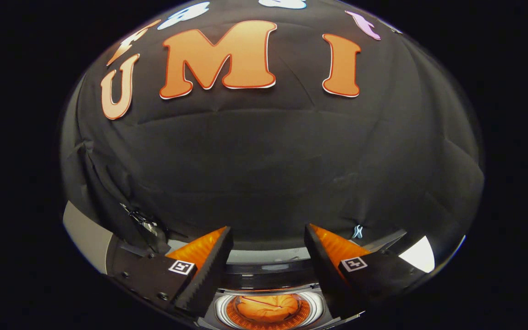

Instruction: Put the clothes into the washing machine and then close the washing machine lid.

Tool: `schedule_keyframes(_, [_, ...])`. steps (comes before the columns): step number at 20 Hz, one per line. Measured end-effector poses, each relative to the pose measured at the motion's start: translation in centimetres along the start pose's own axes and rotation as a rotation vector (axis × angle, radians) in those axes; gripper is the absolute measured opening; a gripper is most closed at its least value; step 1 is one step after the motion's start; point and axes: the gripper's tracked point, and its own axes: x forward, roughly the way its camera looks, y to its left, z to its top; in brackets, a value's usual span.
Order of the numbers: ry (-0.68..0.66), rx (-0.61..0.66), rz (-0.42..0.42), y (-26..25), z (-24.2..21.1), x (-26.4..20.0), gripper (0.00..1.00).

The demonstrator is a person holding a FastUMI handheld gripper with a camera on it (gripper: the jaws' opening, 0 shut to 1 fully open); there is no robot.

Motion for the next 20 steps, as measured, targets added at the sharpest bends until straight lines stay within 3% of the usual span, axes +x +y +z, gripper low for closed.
schedule_keyframes(10, [-0.021, -0.007, 0.018, -0.3, -2.6, -4.3, 1.00])
schedule_keyframes(20, [-0.013, 0.000, 0.008, -0.8, -8.8, -9.6, 1.00])
